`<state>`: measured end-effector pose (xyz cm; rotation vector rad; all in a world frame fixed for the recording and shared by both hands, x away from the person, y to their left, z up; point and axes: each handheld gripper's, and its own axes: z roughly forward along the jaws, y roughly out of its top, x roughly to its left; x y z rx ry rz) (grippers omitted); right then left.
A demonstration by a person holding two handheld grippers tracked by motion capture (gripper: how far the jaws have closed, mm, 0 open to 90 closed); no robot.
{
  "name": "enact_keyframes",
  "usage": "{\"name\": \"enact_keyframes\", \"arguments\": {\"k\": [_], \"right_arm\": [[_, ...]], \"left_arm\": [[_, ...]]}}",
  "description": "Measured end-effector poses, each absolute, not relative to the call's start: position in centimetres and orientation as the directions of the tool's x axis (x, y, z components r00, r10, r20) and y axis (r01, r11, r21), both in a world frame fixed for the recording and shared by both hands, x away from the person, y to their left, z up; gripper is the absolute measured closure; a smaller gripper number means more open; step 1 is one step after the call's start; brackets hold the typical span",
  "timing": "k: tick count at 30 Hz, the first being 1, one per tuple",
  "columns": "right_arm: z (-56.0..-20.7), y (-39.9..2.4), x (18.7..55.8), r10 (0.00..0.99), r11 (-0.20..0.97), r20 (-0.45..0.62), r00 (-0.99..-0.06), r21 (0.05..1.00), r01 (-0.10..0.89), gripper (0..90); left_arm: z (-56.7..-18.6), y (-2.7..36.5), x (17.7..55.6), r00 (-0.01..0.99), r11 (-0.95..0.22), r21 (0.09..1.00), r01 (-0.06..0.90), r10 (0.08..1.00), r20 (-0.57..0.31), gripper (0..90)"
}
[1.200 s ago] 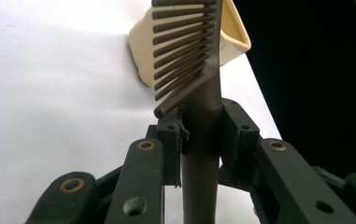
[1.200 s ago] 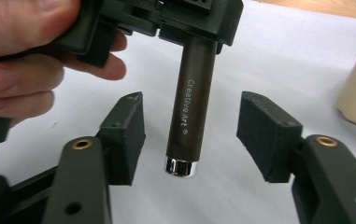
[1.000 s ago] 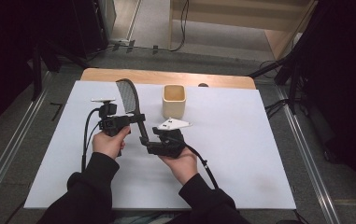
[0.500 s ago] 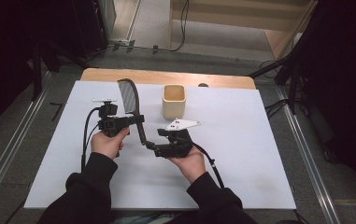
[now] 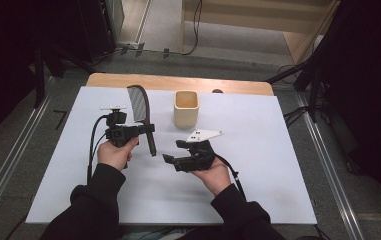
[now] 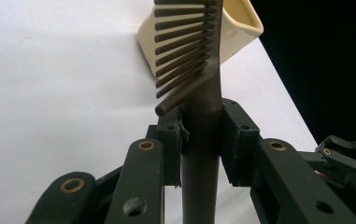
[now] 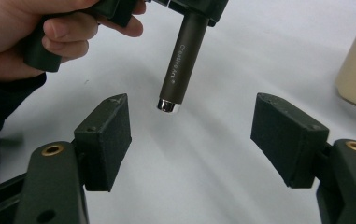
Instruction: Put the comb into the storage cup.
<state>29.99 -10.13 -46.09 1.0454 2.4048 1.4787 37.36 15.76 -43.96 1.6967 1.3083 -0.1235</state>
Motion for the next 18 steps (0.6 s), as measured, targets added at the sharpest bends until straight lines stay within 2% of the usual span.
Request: {"name": "enact_keyframes", "arguments": {"k": [12, 18], "right_arm": [[-45.9, -12.9, 29.8, 0.619, 0.288, 0.225, -0.752, 0.826, 0.484, 25.9], [-46.3, -14.1, 29.4, 0.612, 0.267, 0.253, -0.749, 0.826, 0.497, 25.9]], "left_arm": [[-44.0, 15.8, 37.4, 0.427, 0.023, 0.611, 0.791, 0.693, -0.58, 72.5], [-44.0, 15.7, 37.4, 0.431, 0.02, 0.61, 0.792, 0.69, -0.581, 72.5]]}}
